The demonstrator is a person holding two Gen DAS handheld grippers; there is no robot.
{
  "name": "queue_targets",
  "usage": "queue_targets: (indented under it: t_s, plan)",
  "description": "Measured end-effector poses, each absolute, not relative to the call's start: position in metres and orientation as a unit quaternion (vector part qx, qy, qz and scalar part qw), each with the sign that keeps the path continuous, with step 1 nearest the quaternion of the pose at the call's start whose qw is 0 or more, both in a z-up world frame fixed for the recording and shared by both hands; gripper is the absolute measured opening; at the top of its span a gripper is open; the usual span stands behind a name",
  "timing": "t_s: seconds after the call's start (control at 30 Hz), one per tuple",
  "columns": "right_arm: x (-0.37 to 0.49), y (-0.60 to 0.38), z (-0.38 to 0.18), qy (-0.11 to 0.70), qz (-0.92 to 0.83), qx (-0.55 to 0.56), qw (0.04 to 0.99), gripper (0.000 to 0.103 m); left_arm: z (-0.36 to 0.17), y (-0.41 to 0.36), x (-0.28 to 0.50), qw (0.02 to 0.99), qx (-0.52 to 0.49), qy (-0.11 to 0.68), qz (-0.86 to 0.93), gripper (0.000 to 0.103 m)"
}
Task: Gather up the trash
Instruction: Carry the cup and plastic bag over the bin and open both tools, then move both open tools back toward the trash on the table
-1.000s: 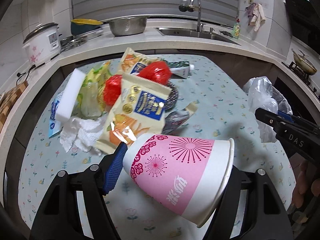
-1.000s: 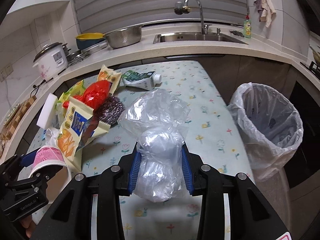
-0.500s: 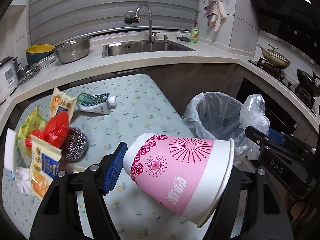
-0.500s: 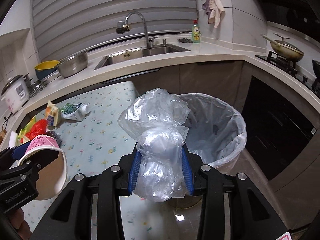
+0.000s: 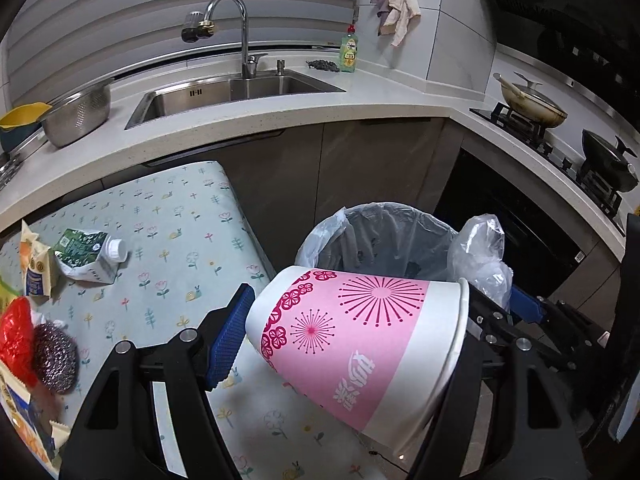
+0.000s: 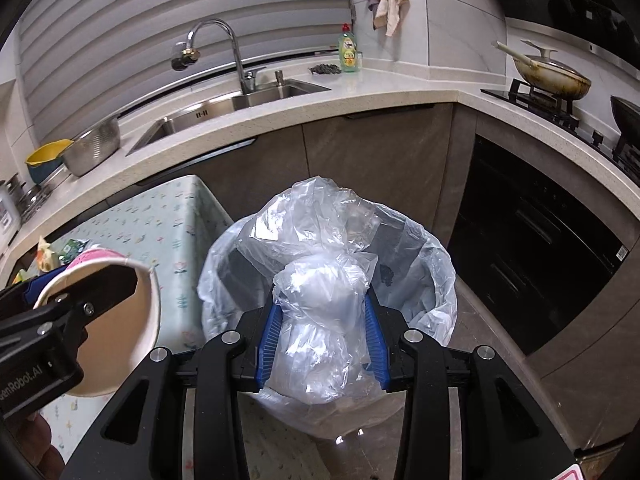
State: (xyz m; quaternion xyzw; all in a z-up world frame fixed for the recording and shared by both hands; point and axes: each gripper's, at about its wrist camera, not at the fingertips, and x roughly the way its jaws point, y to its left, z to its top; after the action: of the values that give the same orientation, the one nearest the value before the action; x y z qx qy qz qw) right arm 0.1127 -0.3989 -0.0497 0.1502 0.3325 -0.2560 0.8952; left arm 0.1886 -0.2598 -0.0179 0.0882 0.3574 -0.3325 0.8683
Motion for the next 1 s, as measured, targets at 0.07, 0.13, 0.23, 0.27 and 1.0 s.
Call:
queue_targets:
  t_s: [0.07, 0.13, 0.23, 0.27, 1.0]
  plan:
    - [0.114, -0.407, -0.054, 0.333, -0.258, 0.16, 0.893, 0.04, -0.022, -0.271, 0.194, 0.865, 0.089, 0.363, -0.335, 0.068]
    - [0.117, -0.415, -0.058, 0.335, -0.258, 0.168, 0.891, 0.042, -0.027, -0.281, 0.2, 0.859, 0.086, 0.372, -0.341, 0.068]
    - [0.12, -0.423, -0.06, 0.331, -0.264, 0.174, 0.889, 0.054, -0.032, -0.294, 0.206, 0.851, 0.081, 0.382, -0.351, 0.068]
    - [0.12, -0.425, -0.059, 0.327, -0.266, 0.175, 0.89, 0.059, -0.032, -0.297, 0.208, 0.849, 0.077, 0.384, -0.354, 0.072]
    - [0.107, -0.403, -0.031, 0.293, -0.27, 0.162, 0.903, 0.076, -0.003, -0.261, 0.207, 0.881, 0.041, 0.344, -0.323, 0.091]
